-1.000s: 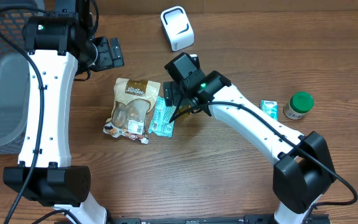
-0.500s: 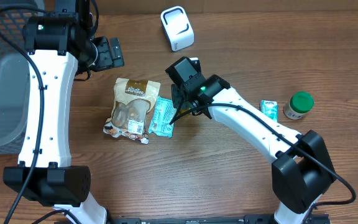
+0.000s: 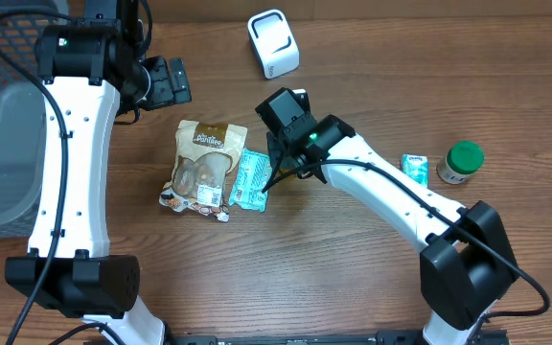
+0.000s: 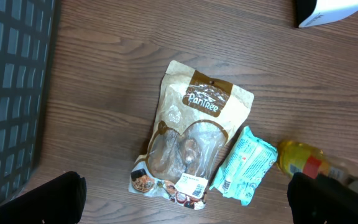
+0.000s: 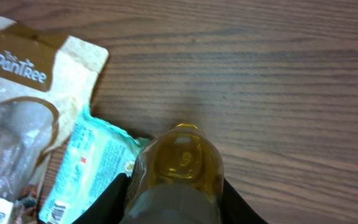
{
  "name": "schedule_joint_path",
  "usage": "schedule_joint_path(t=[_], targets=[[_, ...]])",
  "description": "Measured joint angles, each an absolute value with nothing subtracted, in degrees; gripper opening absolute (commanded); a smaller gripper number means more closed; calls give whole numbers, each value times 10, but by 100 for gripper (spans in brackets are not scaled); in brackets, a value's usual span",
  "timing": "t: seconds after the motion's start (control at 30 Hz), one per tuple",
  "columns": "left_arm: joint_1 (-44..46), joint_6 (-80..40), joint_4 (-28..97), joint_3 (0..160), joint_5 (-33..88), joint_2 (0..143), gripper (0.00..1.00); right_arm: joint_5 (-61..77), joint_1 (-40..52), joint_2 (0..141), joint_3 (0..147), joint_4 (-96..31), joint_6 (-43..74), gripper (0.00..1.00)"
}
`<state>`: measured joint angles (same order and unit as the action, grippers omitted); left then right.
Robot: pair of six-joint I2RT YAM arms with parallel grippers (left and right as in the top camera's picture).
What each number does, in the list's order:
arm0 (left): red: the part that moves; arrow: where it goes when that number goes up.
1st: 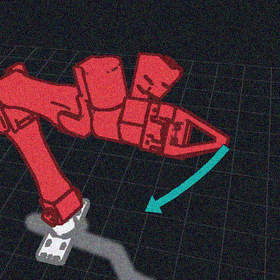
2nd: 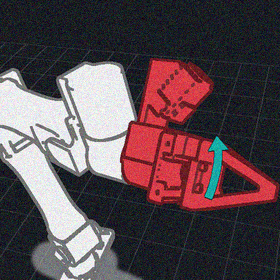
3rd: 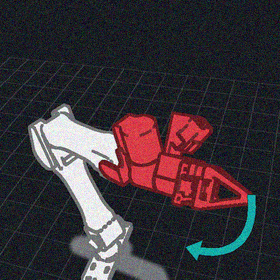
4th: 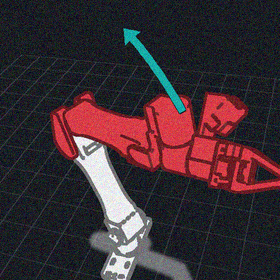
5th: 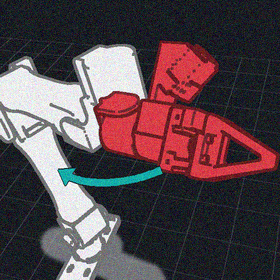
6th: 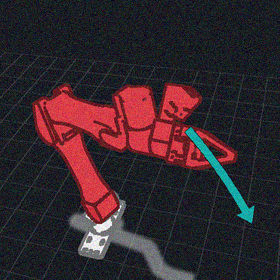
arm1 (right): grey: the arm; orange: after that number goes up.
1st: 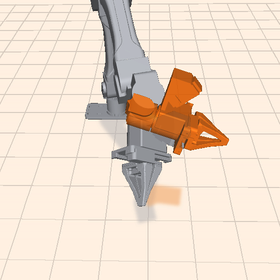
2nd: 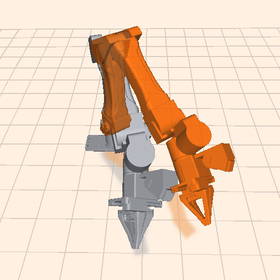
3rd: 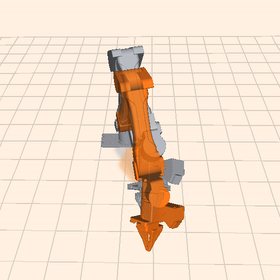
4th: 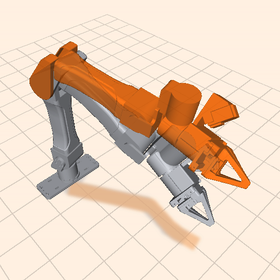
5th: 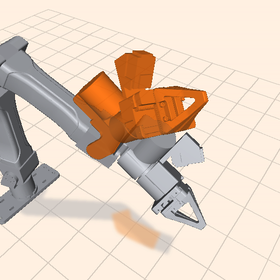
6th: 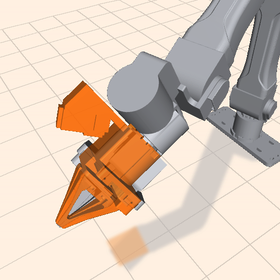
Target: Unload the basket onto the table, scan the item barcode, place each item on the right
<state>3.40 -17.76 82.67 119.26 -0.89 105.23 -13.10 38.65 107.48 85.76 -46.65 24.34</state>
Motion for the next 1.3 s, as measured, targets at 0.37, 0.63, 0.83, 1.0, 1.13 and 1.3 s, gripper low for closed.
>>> schedule_joint_path(t=[0.37, 0.63, 0.83, 1.0, 1.13, 1.3], targets=[[34, -178, 827, 1193, -9, 1052, 100, -140, 360, 971, 857, -515, 272, 25], [34, -178, 827, 1193, -9, 1052, 100, -144, 329, 941, 856, -549, 291, 25], [34, -178, 827, 1193, -9, 1052, 100, -144, 327, 941, 845, -551, 298, 25], [34, -178, 827, 1193, -9, 1052, 99, -144, 327, 941, 820, -535, 303, 25], [34, -178, 827, 1193, -9, 1052, 100, -144, 327, 941, 787, -511, 309, 26], [34, -178, 827, 1193, -9, 1052, 99, -141, 327, 941, 762, -501, 313, 27]])
